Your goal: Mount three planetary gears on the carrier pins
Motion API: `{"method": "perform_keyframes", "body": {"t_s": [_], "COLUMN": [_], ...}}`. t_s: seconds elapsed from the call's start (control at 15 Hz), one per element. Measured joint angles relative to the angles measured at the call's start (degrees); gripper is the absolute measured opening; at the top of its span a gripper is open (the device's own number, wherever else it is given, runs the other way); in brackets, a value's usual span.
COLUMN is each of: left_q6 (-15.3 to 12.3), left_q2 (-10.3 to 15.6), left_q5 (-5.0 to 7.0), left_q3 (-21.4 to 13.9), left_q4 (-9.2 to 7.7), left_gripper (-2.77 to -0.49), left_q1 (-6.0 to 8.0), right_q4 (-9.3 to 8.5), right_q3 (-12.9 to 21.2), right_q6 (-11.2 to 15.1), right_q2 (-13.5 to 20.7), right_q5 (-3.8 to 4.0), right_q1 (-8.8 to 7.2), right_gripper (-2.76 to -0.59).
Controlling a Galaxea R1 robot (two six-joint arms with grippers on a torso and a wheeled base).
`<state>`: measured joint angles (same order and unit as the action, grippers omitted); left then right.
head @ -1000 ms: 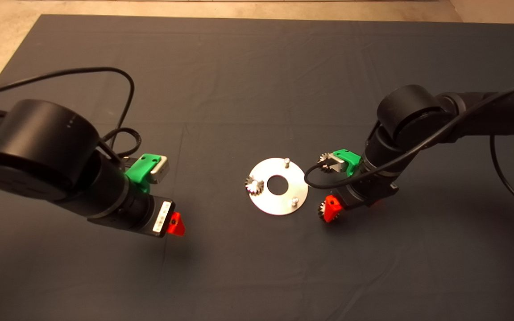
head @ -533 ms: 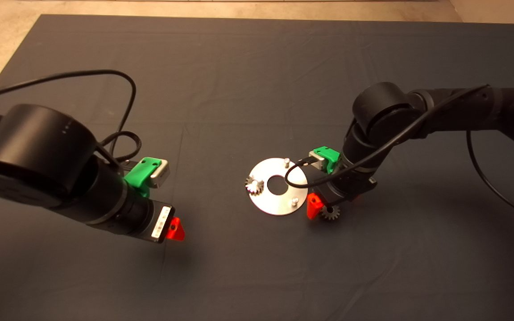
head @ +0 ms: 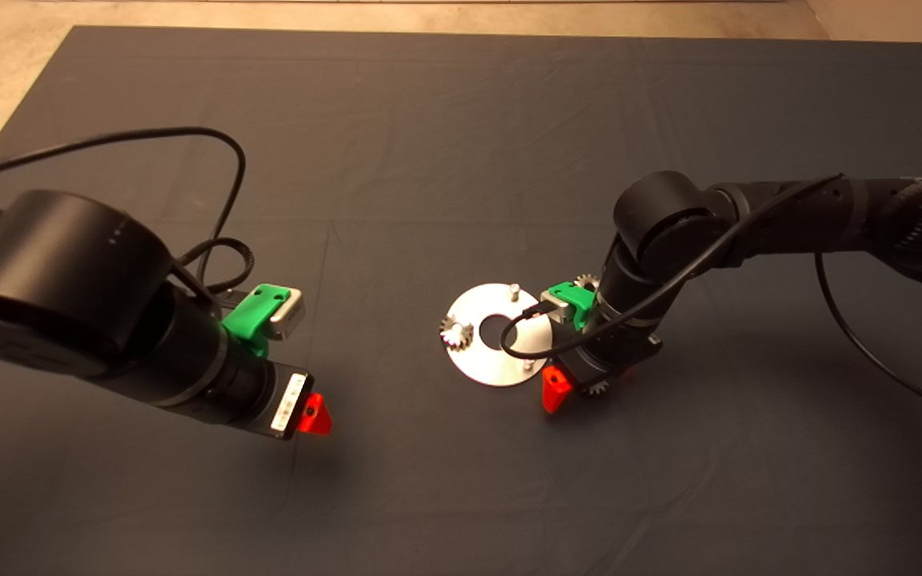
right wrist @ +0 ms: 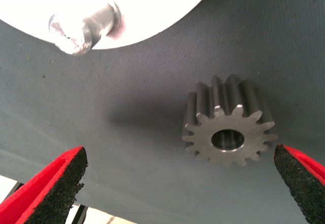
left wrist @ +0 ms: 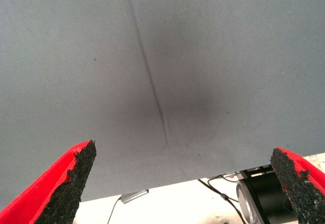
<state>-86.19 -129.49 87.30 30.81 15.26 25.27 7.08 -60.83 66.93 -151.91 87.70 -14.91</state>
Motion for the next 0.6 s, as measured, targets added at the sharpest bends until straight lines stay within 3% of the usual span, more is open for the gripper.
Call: {"method": "perform_keyframes", "body": {"t_s": [0.6], "left_q6": [0.0], "left_q2": [0.0], "left_q5": [0.00], "left_q3": [-2.3], "left_q4": [-0.33], "left_gripper": [-0.77], "left_q1": [0.00], "right_q4": [2.35], "right_q3": [-1.4], "right_q6": [-0.3], "right_q2": [0.8], "right_q5": [0.00], "right_q1": [0.48], "right_gripper": [-0.62]}}
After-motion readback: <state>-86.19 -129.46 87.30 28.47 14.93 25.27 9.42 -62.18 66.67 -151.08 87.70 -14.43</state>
